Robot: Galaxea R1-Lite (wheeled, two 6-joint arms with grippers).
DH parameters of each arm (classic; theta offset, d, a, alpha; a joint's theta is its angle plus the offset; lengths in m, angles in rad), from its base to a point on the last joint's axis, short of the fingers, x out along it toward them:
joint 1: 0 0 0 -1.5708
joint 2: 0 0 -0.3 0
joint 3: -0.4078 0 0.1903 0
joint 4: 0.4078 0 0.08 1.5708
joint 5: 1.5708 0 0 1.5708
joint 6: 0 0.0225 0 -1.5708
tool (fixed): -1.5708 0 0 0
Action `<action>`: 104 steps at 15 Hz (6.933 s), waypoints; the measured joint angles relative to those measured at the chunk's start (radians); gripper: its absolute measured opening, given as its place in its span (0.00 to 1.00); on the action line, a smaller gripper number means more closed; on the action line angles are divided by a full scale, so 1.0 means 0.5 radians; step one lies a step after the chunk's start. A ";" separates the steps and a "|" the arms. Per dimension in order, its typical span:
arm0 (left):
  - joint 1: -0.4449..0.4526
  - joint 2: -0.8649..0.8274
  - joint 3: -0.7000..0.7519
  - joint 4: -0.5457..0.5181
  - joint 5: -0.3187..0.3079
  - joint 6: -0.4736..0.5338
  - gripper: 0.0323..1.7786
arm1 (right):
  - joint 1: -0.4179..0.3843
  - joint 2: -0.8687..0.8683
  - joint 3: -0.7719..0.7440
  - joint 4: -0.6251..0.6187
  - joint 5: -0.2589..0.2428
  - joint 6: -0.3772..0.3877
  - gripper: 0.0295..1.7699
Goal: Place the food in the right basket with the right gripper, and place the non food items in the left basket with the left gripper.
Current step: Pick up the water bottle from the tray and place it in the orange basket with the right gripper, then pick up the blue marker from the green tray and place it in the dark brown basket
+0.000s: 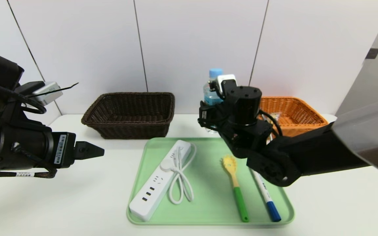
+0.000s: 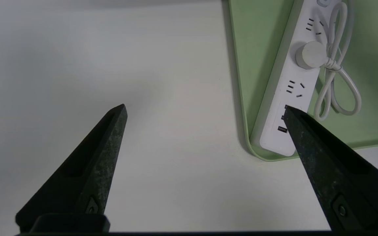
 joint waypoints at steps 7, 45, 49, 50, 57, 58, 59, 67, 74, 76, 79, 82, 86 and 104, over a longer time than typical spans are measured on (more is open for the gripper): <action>-0.018 0.001 0.005 -0.018 -0.004 -0.006 0.95 | -0.452 -0.343 -0.569 0.977 0.110 0.001 0.48; -0.019 0.161 0.009 -0.076 -0.009 -0.011 0.95 | -0.866 0.580 -0.880 0.799 0.323 0.103 0.65; -0.019 0.172 0.004 -0.075 -0.010 -0.011 0.95 | -0.868 0.581 -0.880 0.803 0.320 0.088 0.78; -0.019 0.172 0.004 -0.076 -0.010 -0.010 0.95 | -0.871 0.561 -0.866 0.804 0.320 0.068 0.80; -0.019 0.163 -0.001 -0.075 -0.011 -0.009 0.95 | -0.867 0.179 -0.800 0.939 0.355 -0.049 0.90; -0.020 0.162 -0.005 -0.076 -0.012 -0.008 0.95 | -0.868 0.097 -0.800 1.031 0.355 -0.037 0.91; -0.030 0.160 -0.007 -0.075 -0.012 -0.008 0.95 | -0.868 0.002 -0.800 1.151 0.355 -0.007 0.91; -0.188 0.157 -0.058 -0.075 -0.009 -0.079 0.95 | -0.770 -0.552 -0.929 2.574 0.407 0.406 0.95; -0.197 0.098 -0.027 -0.074 -0.010 -0.096 0.95 | -0.497 -0.473 -1.254 3.952 0.743 0.929 0.96; -0.197 0.079 -0.018 -0.073 -0.010 -0.118 0.95 | -0.427 -0.449 -1.225 3.976 0.890 0.918 0.96; -0.196 0.054 -0.006 -0.071 -0.009 -0.120 0.95 | -0.361 -0.377 -1.193 3.977 0.929 0.942 0.96; -0.193 0.031 -0.001 -0.071 -0.011 -0.120 0.95 | -0.320 -0.306 -1.159 3.976 0.928 0.940 0.96; -0.194 0.022 -0.007 -0.073 -0.012 -0.114 0.95 | -0.314 -0.211 -1.109 3.973 0.926 0.969 0.96; -0.190 0.015 -0.018 -0.074 -0.010 -0.111 0.95 | -0.317 0.085 -1.119 3.958 0.924 1.043 0.96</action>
